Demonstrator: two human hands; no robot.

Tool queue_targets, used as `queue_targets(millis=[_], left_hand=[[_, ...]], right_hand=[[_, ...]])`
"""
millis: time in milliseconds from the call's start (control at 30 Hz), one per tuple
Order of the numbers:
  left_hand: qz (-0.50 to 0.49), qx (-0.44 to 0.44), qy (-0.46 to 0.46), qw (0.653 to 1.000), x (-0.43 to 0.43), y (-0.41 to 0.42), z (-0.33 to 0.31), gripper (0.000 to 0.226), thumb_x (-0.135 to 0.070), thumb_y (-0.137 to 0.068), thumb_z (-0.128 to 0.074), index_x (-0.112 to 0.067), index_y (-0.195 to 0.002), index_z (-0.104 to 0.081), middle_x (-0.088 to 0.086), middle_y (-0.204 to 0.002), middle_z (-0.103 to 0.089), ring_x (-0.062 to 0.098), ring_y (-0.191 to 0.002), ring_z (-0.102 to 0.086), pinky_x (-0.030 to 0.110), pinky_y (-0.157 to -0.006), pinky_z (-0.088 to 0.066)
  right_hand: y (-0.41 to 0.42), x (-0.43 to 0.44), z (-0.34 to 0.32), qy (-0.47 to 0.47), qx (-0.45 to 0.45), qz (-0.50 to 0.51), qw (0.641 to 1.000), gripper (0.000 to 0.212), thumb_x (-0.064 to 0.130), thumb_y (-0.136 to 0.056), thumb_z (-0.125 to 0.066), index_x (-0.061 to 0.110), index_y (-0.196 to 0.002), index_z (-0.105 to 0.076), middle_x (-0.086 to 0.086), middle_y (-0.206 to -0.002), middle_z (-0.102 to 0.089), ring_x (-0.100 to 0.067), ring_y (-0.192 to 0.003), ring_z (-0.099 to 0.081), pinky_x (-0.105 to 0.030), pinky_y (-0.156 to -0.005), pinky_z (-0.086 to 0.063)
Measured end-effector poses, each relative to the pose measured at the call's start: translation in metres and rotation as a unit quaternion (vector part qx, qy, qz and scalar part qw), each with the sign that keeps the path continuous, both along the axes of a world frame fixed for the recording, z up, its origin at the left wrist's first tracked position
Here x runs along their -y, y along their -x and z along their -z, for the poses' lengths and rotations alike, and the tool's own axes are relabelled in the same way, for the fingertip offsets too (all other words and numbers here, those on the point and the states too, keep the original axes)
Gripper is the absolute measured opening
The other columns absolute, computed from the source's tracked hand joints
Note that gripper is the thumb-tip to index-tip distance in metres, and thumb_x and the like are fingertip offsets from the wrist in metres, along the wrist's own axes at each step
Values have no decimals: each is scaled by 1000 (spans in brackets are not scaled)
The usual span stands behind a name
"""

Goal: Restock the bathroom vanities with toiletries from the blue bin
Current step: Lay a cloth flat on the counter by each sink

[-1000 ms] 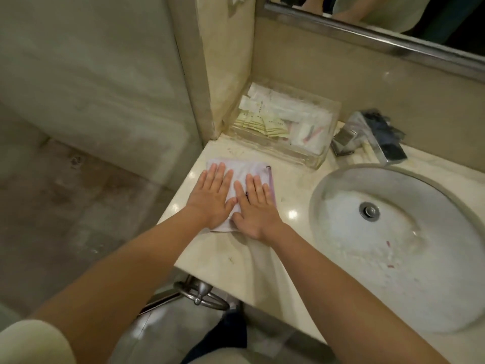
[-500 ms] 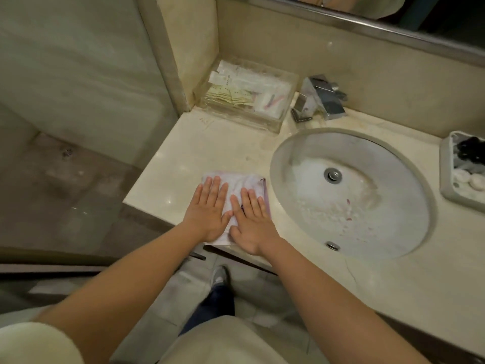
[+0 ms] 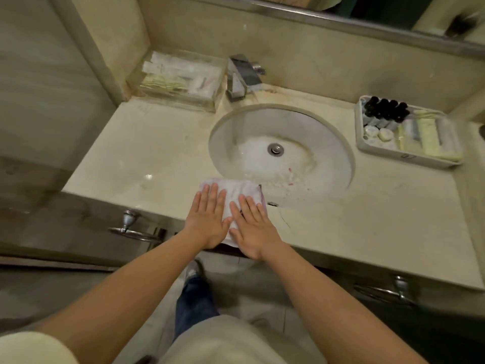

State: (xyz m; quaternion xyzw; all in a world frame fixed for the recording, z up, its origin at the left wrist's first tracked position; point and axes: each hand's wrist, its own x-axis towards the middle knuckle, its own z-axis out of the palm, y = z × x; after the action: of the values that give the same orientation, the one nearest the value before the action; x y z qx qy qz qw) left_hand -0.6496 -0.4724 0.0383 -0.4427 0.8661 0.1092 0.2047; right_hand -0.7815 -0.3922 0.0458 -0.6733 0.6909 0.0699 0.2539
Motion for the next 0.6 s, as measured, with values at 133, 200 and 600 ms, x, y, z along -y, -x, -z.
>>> queue_targets(millis=[133,200,600], left_hand=[[26,-7,-3,1000,-24,35,1,70,-50,-99,-8,-12,-144,30,14,-152,36,30,-142,31,42,-114,19],[42,-11,-4,999,-35,51,0,71,-50,-100,-9,-11,-145,28,14,-153,35,30,-142,30,42,-115,18],[148,-33,-12,988,-101,163,0,71,-52,-99,-8,-11,-146,27,13,-153,34,27,-141,32,40,-113,21]], right_hand=[[32,-31,1,-5,-19,11,1000,66,40,-104,-22,20,-154,16,-5,-158,28,-20,-145,28,-38,-120,15],[49,-45,2,-7,-23,20,1000,65,39,-104,-22,20,-154,16,-5,-158,28,-20,-146,27,-38,-120,14],[144,-133,7,-9,-39,128,991,63,44,-103,-17,24,-154,15,-2,-159,27,-17,-146,27,-38,-120,13]])
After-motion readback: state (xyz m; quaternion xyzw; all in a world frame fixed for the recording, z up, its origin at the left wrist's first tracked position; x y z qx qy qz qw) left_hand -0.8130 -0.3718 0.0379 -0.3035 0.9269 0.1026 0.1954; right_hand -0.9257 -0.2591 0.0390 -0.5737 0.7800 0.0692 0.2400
